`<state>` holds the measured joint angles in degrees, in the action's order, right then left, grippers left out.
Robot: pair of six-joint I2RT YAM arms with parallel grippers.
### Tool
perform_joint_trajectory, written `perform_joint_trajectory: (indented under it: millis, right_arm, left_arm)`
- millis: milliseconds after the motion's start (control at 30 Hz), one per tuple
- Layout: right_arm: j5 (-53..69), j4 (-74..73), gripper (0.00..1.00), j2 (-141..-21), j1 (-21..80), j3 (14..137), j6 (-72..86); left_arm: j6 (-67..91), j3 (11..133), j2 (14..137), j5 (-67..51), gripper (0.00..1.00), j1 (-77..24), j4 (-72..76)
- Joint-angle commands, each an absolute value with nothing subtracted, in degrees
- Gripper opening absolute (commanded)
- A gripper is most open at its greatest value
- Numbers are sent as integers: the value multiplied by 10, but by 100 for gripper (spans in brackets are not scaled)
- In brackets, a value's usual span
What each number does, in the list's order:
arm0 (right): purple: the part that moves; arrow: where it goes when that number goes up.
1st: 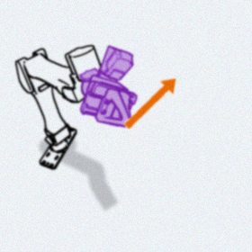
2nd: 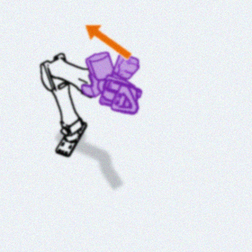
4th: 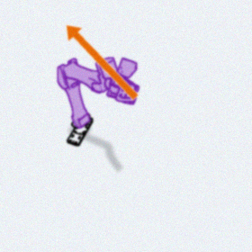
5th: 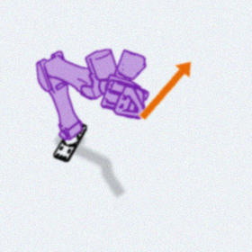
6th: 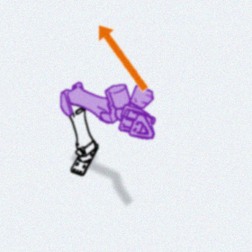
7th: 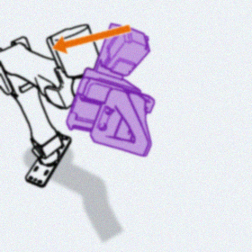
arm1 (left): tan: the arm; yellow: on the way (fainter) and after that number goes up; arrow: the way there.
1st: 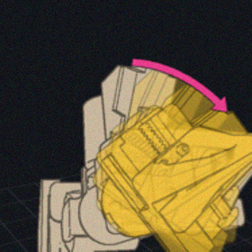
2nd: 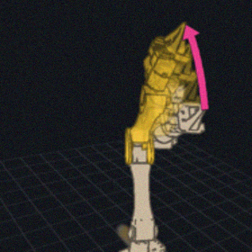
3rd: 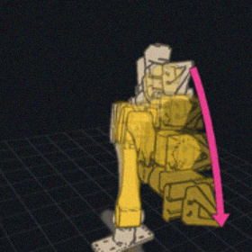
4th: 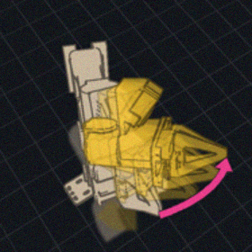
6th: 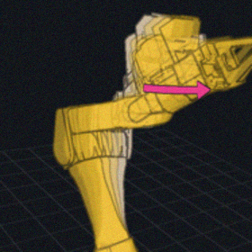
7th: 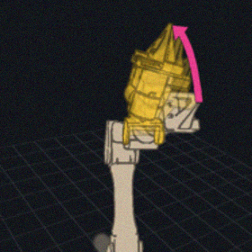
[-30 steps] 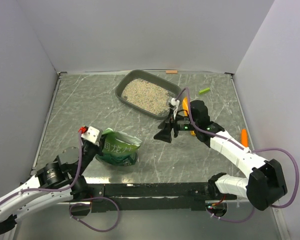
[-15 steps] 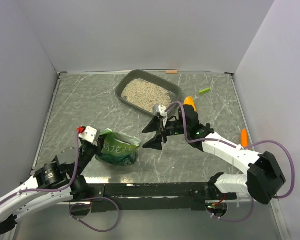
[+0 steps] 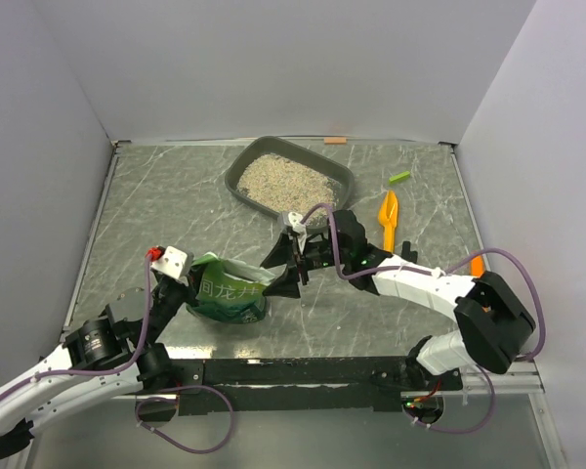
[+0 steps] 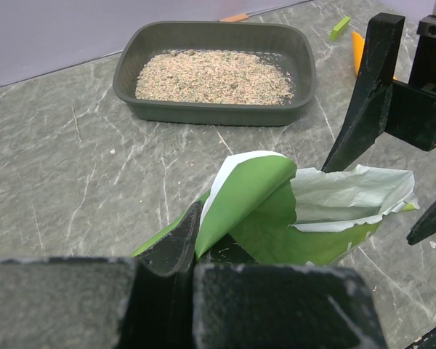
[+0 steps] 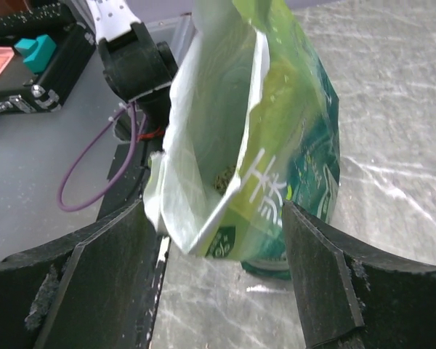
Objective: Fill the litter box with clean litter
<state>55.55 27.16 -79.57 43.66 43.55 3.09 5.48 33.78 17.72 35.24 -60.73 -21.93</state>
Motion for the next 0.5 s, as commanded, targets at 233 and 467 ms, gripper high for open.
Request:
perform_joint_trajectory:
  millis: [233,467]
  right_arm:
    - [577,417,55,-852,451,472,110]
    - [550,475,0,-857,451,447,135]
  left_arm:
    - [80,387,171,362,1,-606,-149]
    - [88,397,178,352,1,-606,-148]
